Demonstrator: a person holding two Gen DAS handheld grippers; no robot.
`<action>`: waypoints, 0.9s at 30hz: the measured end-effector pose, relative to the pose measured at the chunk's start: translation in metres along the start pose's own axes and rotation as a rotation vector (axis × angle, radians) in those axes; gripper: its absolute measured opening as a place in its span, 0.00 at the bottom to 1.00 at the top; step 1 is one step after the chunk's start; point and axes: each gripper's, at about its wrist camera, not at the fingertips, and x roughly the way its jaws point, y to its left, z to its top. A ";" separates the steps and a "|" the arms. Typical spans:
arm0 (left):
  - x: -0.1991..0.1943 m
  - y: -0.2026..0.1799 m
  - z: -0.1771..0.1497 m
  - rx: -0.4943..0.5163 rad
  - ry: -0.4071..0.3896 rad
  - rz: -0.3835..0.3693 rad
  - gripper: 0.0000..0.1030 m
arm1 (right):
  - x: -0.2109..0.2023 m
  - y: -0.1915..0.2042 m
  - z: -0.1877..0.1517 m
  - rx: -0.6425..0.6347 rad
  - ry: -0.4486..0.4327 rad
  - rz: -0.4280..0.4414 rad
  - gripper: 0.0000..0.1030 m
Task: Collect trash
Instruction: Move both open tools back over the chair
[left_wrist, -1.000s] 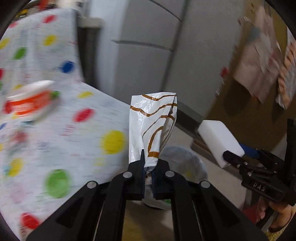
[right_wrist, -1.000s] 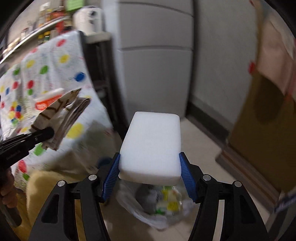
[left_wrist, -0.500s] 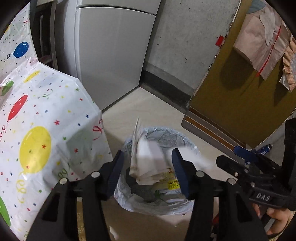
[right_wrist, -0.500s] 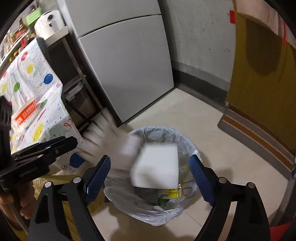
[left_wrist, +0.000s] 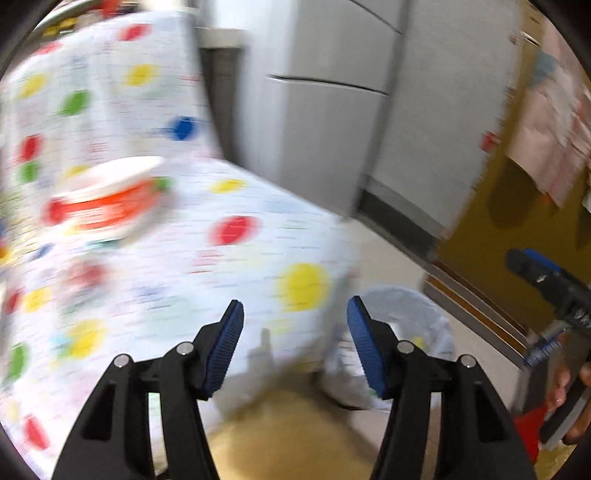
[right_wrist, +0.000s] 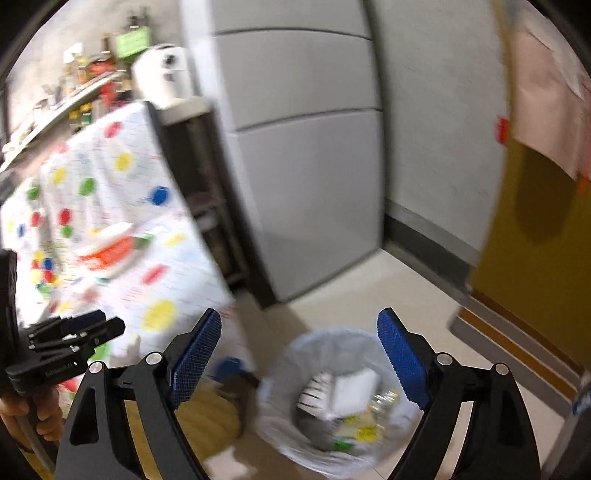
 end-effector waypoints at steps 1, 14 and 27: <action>-0.011 0.018 -0.003 -0.031 -0.010 0.030 0.55 | 0.001 0.014 0.004 -0.018 -0.005 0.032 0.84; -0.094 0.195 -0.056 -0.332 -0.015 0.371 0.55 | 0.074 0.231 0.004 -0.351 0.141 0.382 0.84; -0.120 0.262 -0.082 -0.472 -0.032 0.485 0.57 | 0.183 0.310 -0.025 -0.394 0.394 0.437 0.87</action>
